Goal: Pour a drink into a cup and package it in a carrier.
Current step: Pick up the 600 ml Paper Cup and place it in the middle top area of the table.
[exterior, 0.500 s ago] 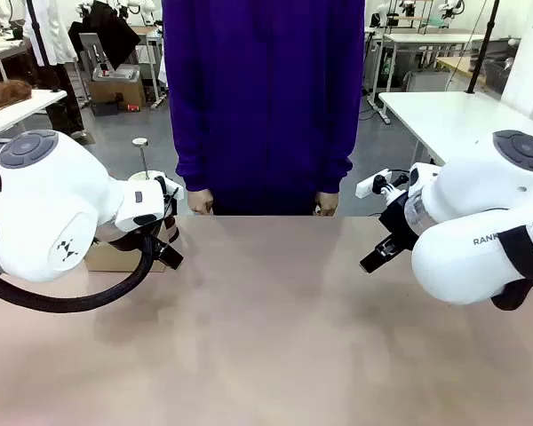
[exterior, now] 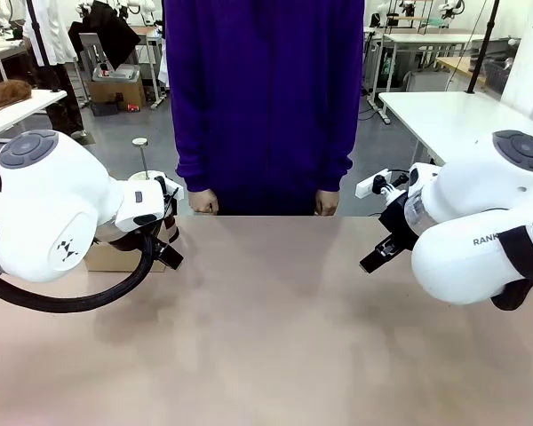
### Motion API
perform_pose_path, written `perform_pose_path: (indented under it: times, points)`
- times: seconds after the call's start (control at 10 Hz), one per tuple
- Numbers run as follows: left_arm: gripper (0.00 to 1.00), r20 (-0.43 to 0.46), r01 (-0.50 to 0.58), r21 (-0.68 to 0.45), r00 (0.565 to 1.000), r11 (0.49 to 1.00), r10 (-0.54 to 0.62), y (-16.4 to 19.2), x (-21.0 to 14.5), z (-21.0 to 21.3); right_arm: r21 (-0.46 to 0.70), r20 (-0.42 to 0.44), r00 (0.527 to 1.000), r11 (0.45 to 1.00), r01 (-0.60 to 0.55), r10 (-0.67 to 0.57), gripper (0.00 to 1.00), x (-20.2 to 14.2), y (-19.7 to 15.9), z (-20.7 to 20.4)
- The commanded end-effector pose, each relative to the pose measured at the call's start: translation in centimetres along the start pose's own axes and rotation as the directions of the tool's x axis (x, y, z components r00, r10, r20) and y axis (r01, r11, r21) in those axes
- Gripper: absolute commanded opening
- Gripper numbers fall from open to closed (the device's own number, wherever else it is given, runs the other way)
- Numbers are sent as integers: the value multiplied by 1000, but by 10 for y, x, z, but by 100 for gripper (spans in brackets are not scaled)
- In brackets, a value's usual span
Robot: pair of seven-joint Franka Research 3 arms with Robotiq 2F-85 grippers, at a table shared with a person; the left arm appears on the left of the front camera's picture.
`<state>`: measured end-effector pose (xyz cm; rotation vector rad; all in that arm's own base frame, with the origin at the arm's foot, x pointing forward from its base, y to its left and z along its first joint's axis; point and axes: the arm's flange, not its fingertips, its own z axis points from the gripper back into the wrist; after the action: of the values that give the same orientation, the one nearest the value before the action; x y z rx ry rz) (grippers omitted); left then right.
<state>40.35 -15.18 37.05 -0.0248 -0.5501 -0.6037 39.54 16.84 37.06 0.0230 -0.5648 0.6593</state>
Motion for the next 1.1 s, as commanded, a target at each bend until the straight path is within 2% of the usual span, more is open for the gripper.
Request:
perform_pose_path:
  times: [0.0,0.5,0.8,1.0]
  points:
    - [100,0,0,0,1000,1000,0,0,0,0,0,0,1000,1000,1,-1,100,0,0,0]
    - [100,0,0,0,1000,1000,0,0,0,0,0,0,1000,1000,0,0,100,0,0,0]
    - [100,0,0,0,1000,1000,0,0,0,0,43,30,999,999,17,-18,100,52,-48,60]
    - [100,0,0,0,1000,1000,0,0,0,0,150,70,997,989,3,-14,100,71,-103,110]
